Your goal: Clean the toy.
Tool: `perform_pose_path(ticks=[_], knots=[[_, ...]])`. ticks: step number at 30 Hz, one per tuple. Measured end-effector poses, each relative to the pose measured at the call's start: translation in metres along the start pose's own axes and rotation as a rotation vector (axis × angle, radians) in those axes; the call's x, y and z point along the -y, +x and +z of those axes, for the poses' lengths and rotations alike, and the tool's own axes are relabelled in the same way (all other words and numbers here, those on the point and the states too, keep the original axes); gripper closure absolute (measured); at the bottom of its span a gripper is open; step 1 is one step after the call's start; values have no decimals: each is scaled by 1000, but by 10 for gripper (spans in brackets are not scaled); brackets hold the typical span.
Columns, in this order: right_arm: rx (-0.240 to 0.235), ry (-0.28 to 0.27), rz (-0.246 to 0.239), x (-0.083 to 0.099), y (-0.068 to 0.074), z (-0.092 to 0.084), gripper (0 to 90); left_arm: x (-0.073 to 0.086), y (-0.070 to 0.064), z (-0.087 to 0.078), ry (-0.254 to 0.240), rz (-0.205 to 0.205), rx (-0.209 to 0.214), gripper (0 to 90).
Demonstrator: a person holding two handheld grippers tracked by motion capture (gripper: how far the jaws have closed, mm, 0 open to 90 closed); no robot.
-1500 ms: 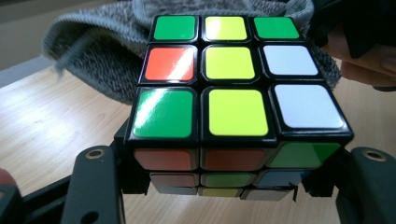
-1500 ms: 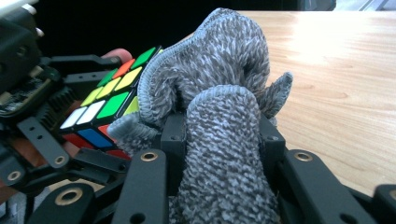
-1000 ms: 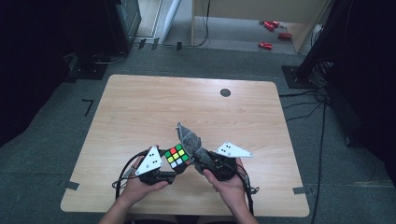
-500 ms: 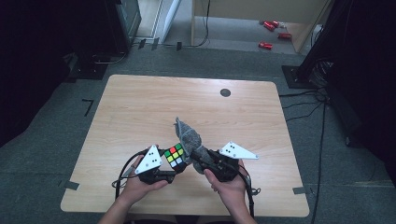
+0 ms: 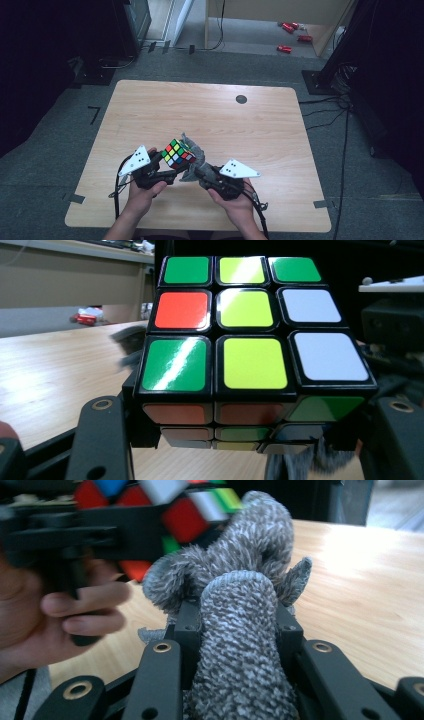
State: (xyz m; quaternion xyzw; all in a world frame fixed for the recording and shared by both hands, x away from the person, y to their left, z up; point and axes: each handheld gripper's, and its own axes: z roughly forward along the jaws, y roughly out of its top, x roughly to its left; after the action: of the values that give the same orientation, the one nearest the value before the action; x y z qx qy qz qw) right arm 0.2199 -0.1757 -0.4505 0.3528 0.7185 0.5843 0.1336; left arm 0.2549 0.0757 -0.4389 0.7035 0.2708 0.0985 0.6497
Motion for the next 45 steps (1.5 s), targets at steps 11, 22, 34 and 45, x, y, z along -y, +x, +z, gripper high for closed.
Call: perform_pose_path(ticks=[11, 22, 34, 45], knots=[[5, 25, -93, 5, 12, 7, 678, 1, 2, 0, 14, 0, -1, 341], [-16, 61, -172, 9, 29, 11, 679, 1, 2, 1, 21, -9, -4, 341], [-5, 49, -117, 5, 26, 7, 677, 2, 3, 2, 25, -18, -2, 341], [47, 17, -61, -1, 11, -3, 677, 5, 2, 5, 34, -24, -4, 341]])
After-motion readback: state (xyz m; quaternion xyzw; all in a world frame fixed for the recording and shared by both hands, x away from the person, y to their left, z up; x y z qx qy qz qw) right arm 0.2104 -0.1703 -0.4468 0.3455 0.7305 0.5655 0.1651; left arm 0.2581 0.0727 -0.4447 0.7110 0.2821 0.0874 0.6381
